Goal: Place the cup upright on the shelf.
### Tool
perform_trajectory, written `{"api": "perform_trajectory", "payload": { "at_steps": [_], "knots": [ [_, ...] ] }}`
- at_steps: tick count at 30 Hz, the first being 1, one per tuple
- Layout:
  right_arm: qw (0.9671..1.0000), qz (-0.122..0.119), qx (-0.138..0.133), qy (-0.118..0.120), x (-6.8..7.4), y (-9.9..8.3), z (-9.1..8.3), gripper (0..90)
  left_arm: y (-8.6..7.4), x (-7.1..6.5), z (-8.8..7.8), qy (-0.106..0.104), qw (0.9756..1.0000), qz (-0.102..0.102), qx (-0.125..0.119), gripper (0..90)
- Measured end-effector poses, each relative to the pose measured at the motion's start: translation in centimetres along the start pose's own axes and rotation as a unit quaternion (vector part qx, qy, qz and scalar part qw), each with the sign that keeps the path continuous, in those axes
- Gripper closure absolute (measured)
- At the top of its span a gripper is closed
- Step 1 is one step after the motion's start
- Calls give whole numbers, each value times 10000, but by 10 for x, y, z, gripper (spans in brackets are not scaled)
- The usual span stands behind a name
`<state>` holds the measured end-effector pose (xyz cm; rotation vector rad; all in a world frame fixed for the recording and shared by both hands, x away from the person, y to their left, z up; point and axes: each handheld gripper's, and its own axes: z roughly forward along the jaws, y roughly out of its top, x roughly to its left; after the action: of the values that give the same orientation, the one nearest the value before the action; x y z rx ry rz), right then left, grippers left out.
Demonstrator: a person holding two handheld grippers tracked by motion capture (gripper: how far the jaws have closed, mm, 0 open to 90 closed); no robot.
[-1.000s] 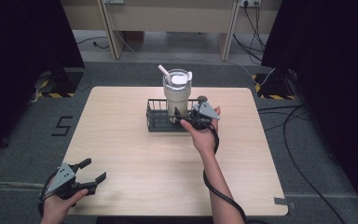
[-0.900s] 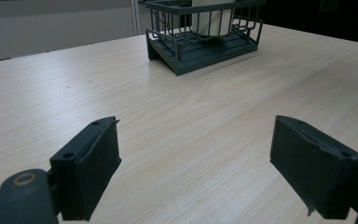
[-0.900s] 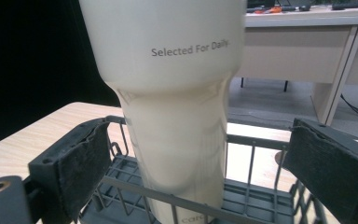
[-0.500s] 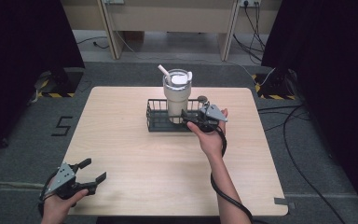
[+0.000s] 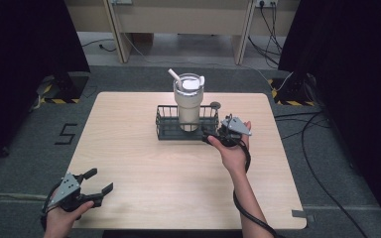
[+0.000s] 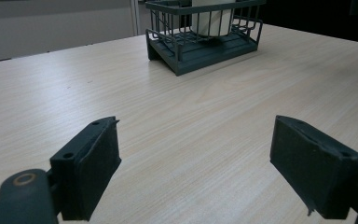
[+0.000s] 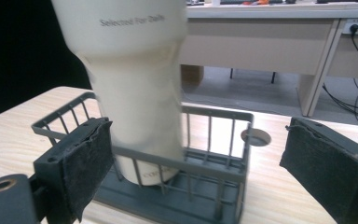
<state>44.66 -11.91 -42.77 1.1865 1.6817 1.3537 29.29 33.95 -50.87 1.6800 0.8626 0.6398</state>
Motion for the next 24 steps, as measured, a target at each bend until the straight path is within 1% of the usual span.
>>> {"api": "perform_trajectory", "payload": {
  "at_steps": [13,17,20,21,23,24],
  "knots": [
    [9998,32,96,-164,-18,-14,-18,96,0,0,0,13,10000,21,1,149],
    [9997,59,127,-177,-20,-19,-24,99,0,0,0,15,10000,29,9,149],
    [9997,30,148,-182,-20,-23,-28,100,0,0,0,21,10000,33,8,149],
    [9997,67,168,-174,-20,-24,-29,100,0,0,0,20,10000,36,6,149],
    [9997,41,171,-188,-21,-26,-31,102,0,0,0,15,10000,43,10,149],
    [9996,76,192,-192,-21,-27,-31,104,0,0,0,14,10000,40,3,149]
  ]
}}
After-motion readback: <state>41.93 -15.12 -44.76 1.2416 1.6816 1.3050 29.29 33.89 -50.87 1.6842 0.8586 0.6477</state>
